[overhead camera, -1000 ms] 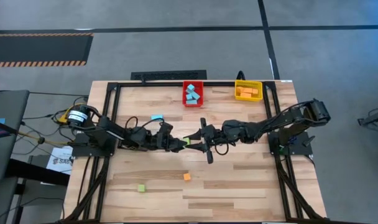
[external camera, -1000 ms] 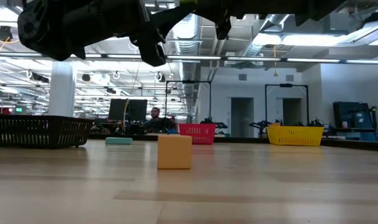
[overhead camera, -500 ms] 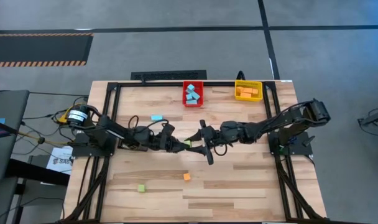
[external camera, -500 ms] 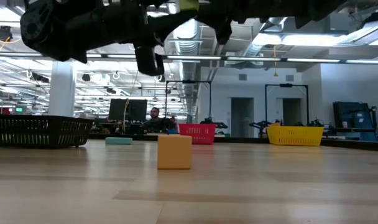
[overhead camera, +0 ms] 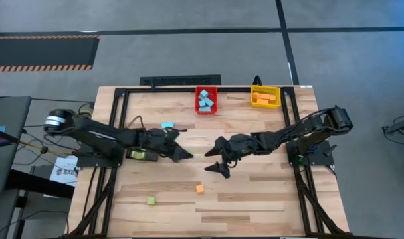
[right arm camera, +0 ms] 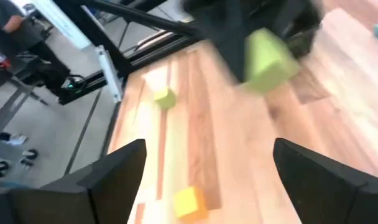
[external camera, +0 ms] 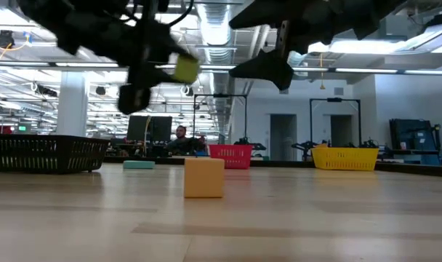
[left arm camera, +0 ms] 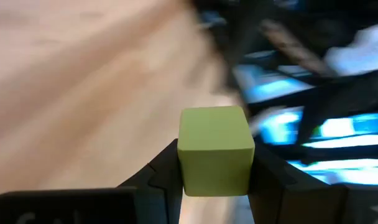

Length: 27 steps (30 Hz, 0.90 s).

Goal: Sort & place blocks by color
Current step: Put the green block into the black bin

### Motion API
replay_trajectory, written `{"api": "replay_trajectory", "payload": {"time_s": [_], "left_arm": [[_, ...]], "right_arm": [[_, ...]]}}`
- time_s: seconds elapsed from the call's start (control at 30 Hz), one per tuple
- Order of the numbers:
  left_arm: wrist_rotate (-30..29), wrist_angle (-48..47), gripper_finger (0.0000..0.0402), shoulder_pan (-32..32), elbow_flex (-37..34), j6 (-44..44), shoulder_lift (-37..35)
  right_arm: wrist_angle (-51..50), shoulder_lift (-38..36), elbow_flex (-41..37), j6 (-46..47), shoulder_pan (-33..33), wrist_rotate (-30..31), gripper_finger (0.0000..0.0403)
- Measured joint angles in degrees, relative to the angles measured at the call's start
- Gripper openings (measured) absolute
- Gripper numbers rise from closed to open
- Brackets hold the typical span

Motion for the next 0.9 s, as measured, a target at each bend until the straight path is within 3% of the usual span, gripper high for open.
{"api": "replay_trajectory", "payload": {"time_s": [0.27,0.47,0.6,0.73,0.9], "left_arm": [[-15.6,-55.0,0.0107,0.0,9.1,6.3,-17.0],[-20.1,-82.8,0.0107,-0.1,12.3,0.3,-20.3],[-19.3,-88.5,0.0107,-1.4,10.8,-4.5,-20.3],[-16.4,-87.4,0.0109,-1.5,10.1,-5.8,-20.2],[-12.5,-84.4,0.0164,-1.6,10.1,-4.3,-17.4]], "right_arm": [[0.0,0.0,0.0,-0.1,1.2,3.7,0.0348],[0.6,0.0,0.0,-0.1,-1.0,4.0,0.0346],[1.2,0.0,0.0,-0.1,-2.0,4.1,0.0348],[1.3,0.0,0.0,1.0,-2.3,4.1,0.0349],[1.3,0.0,0.0,1.2,-2.4,4.1,0.0346]]}}
